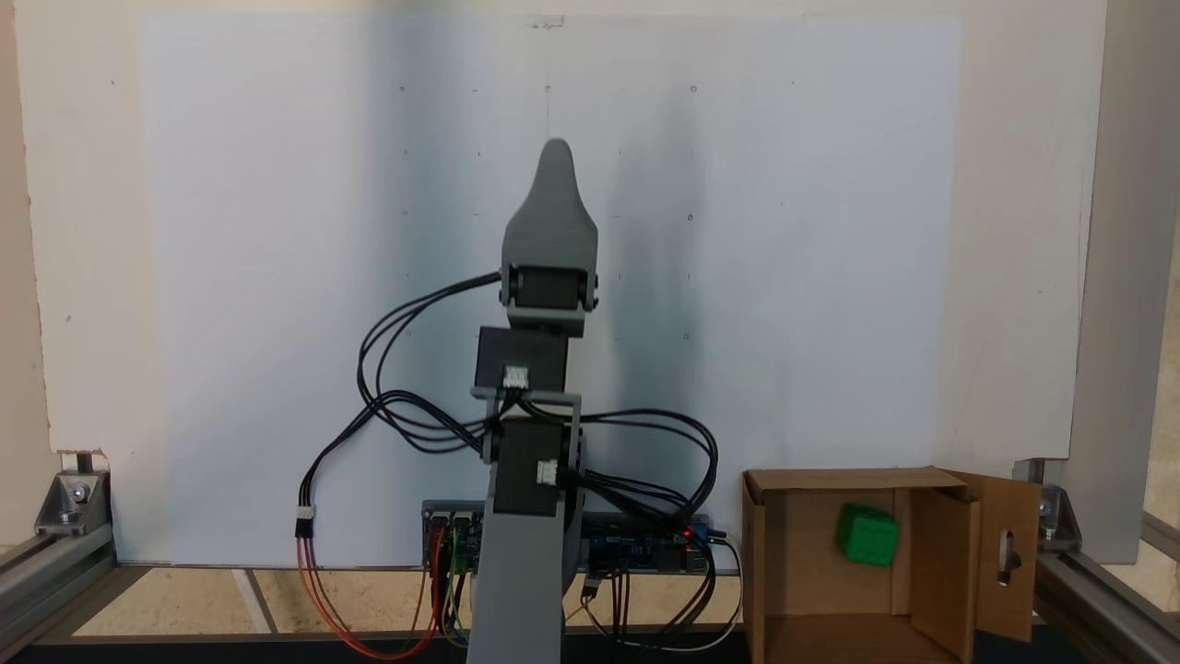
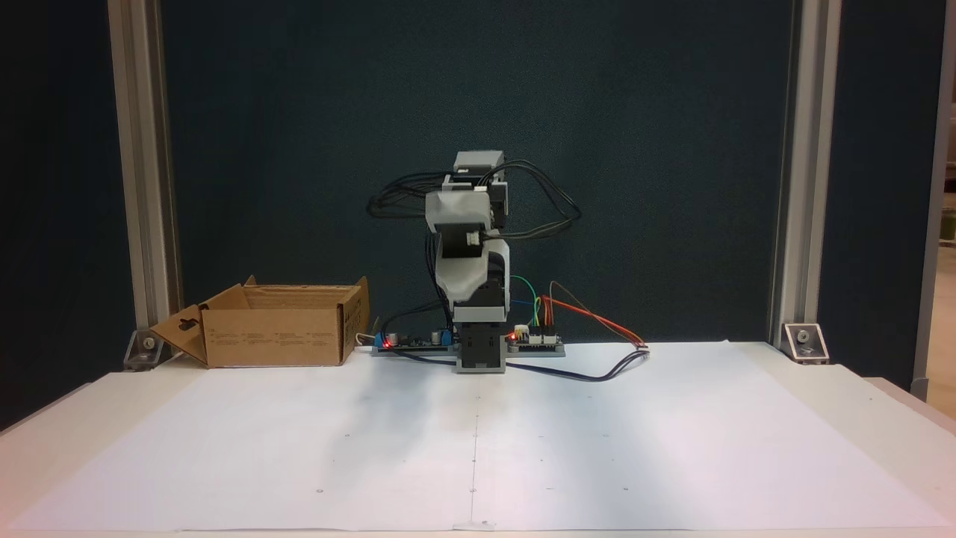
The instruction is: Grasp a green dice and put it in the bin.
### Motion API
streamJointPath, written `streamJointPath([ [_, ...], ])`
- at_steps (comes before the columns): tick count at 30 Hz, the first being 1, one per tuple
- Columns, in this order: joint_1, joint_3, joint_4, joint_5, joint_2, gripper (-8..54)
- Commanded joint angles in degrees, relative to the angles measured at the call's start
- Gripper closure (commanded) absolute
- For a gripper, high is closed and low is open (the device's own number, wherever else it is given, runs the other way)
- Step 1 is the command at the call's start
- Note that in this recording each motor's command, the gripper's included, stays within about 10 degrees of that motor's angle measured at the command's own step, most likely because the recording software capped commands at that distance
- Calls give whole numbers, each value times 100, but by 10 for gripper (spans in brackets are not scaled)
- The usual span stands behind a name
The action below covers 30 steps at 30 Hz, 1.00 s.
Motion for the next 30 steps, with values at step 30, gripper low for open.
streamJointPath([
  [30,-167,3700,-6434,185,765,16],
])
